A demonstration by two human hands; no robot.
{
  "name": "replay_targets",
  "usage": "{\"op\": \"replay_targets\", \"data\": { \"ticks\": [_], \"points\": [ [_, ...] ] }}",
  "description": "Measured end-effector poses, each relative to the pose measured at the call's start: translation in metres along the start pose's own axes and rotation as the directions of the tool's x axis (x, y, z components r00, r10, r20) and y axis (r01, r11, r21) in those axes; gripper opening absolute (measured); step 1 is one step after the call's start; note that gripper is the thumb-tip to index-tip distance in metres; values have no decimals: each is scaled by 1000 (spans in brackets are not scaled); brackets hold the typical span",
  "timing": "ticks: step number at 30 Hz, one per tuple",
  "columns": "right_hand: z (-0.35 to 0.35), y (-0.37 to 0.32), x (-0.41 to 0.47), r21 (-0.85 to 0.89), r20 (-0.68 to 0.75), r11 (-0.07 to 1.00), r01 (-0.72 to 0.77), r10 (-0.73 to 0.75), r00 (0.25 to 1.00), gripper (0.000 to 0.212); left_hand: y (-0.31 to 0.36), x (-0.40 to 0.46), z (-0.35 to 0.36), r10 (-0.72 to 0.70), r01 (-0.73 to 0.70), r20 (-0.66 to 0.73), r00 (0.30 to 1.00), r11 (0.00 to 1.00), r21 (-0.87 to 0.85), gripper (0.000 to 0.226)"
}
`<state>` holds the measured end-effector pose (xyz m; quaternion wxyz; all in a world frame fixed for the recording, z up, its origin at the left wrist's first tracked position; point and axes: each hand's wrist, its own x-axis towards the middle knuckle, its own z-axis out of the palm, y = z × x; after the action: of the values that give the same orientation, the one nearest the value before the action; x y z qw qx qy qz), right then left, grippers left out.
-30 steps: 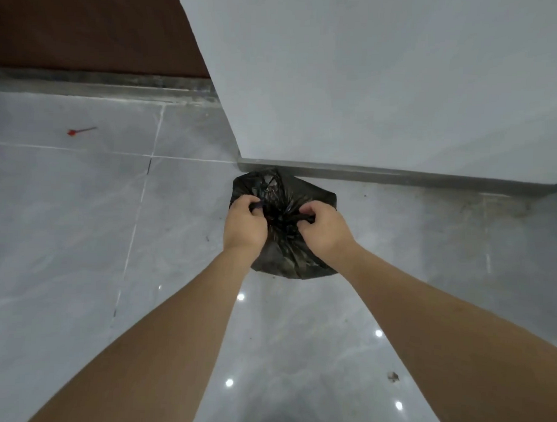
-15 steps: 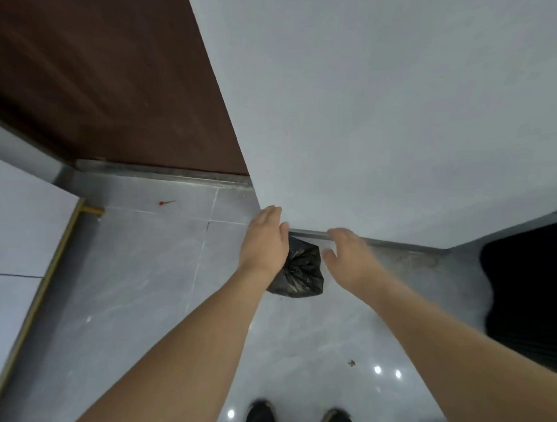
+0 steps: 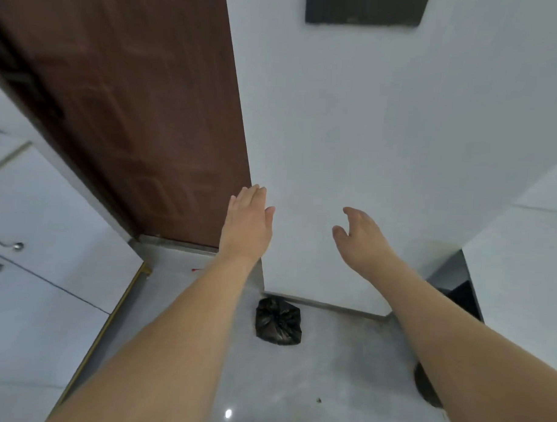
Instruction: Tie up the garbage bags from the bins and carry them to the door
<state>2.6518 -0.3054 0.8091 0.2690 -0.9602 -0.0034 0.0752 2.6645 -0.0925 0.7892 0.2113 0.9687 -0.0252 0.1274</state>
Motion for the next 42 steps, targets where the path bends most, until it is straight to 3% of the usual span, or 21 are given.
{"op": "replay_targets", "data": {
  "ticks": [6,14,26,30,35,42],
  "points": [
    [-35,-19,-27,-14,-89,999,33,-34,995,54,17,3,-50,106,-102,-38,994,991,86,47],
    [-42,-12,-49,3,-120,997,-79,78,990,54,29,15,-52,269,-276,67,961,947,165,48],
    [-60,46,-104,88,-245,947,-310,322,914,54,98,17,-1,490,-492,174,854,870,-33,46],
    [-75,81,-142,146,-325,908,-393,419,848,49,149,6,21,598,-592,204,775,800,-95,45],
    [-81,129,-211,187,-394,816,-548,573,719,54,223,-25,49,754,-731,232,614,655,-194,43],
    [-86,181,-339,319,-499,642,-697,739,452,53,332,-117,78,891,-830,264,371,445,-337,48]
  ]
}}
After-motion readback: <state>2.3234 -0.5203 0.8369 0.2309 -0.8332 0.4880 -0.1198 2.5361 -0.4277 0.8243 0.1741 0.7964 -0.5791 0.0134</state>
